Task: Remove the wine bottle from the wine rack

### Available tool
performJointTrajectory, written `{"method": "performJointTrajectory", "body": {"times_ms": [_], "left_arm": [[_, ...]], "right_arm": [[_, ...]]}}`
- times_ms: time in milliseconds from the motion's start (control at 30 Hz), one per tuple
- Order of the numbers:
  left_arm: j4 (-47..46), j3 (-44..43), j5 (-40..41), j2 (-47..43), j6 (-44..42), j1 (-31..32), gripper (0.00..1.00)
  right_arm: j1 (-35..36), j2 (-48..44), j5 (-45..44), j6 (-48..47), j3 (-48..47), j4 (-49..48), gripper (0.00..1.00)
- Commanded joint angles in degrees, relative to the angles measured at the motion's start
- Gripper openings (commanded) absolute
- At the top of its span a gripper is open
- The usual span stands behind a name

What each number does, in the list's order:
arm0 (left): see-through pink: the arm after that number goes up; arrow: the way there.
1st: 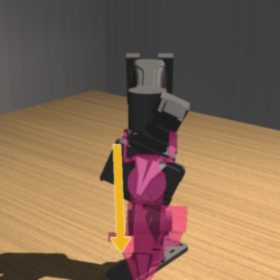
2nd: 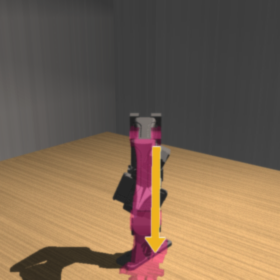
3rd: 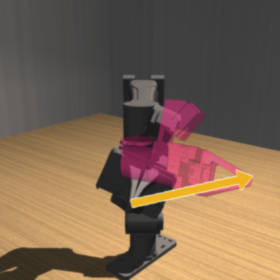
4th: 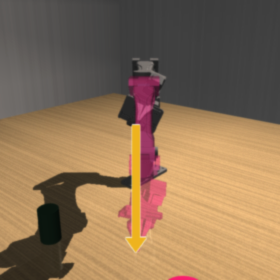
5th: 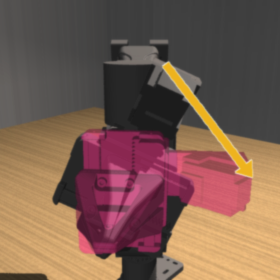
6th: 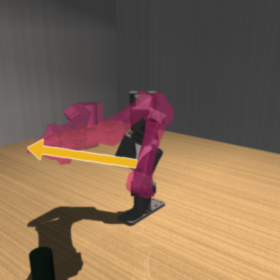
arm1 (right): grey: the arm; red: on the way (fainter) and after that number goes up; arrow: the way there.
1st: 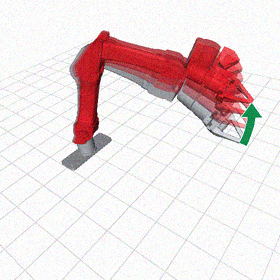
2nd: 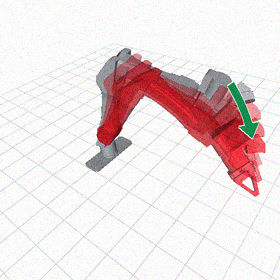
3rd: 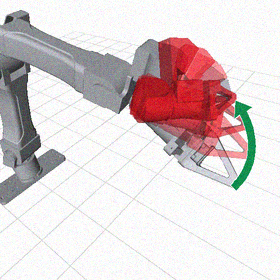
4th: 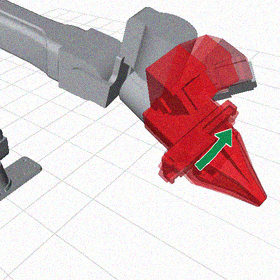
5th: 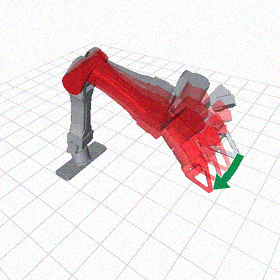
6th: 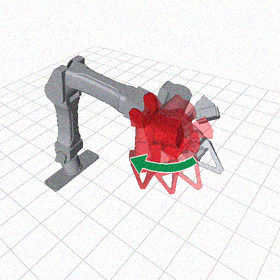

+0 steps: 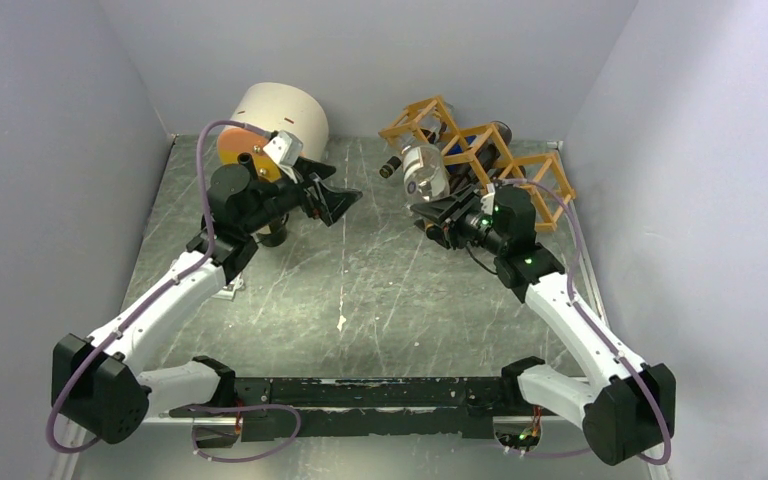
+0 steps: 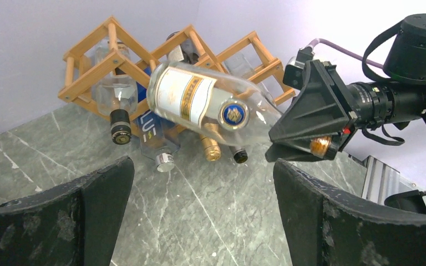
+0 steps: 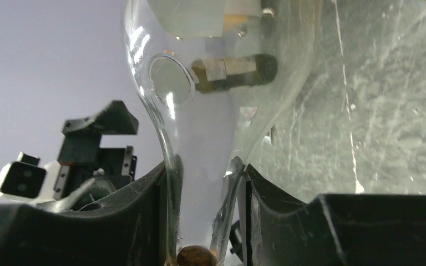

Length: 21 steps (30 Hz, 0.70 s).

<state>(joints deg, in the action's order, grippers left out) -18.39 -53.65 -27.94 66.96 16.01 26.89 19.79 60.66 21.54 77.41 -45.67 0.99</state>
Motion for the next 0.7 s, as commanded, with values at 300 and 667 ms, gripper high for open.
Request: {"method": "performJointTrajectory", "body": {"times_ms": [300, 667], "left_arm": [[-11.8, 5.8, -8.4, 0.7, -10.3, 6.3, 0.99], [-3.9, 8.3, -22.5, 6.6, -32.5, 20.0, 0.99]], "right_arm": [[5.9, -5.6, 9.6, -9.1, -0.8, 0.9, 0.0], [6.5, -1.3, 19.4, -29.6, 1.5, 14.7, 0.0]]}}
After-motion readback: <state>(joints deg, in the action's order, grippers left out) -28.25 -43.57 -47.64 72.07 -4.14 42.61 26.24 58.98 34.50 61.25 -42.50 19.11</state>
